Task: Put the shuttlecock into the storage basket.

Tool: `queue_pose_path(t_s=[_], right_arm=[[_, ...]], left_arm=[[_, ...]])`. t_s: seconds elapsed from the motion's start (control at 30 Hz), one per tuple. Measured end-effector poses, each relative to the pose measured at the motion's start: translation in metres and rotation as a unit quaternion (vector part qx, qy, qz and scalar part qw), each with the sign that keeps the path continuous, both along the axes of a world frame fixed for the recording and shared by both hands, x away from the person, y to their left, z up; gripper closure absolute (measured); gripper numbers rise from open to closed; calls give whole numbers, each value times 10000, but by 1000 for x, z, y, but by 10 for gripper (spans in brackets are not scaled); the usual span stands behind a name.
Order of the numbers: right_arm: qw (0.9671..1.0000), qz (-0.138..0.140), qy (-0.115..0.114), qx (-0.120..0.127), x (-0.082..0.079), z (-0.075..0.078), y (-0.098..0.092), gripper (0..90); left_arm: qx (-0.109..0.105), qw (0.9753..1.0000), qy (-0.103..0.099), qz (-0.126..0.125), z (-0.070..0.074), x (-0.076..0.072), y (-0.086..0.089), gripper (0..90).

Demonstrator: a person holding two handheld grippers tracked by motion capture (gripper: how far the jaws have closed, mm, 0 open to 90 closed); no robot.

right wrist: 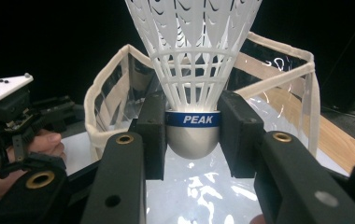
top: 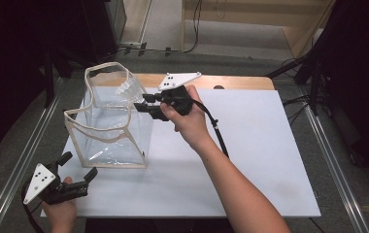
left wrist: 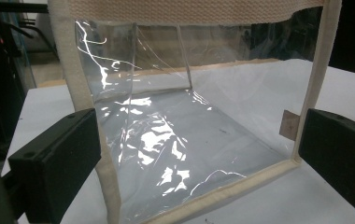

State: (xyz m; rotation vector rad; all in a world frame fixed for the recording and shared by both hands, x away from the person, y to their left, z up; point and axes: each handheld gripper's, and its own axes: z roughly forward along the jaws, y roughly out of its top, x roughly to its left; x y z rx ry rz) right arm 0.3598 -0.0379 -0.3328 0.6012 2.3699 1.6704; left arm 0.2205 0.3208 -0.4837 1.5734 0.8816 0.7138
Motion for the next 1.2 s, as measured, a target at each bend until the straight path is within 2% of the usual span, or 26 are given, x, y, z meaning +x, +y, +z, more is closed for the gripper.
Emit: queue_pose_path(t_s=[0.73, 1.07, 1.2], right_arm=[[9997, 244, -41, 61, -3, 8, 28, 619], [9993, 378, -3, 9, -5, 4, 42, 618], [9994, 351, 37, -9, -4, 2, 45, 614]], left_arm=[[-11, 10000, 3, -12, 0, 0, 0, 0], [-22, 10000, -1, -19, 0, 0, 1, 0], [-17, 10000, -6, -20, 0, 0, 1, 0]])
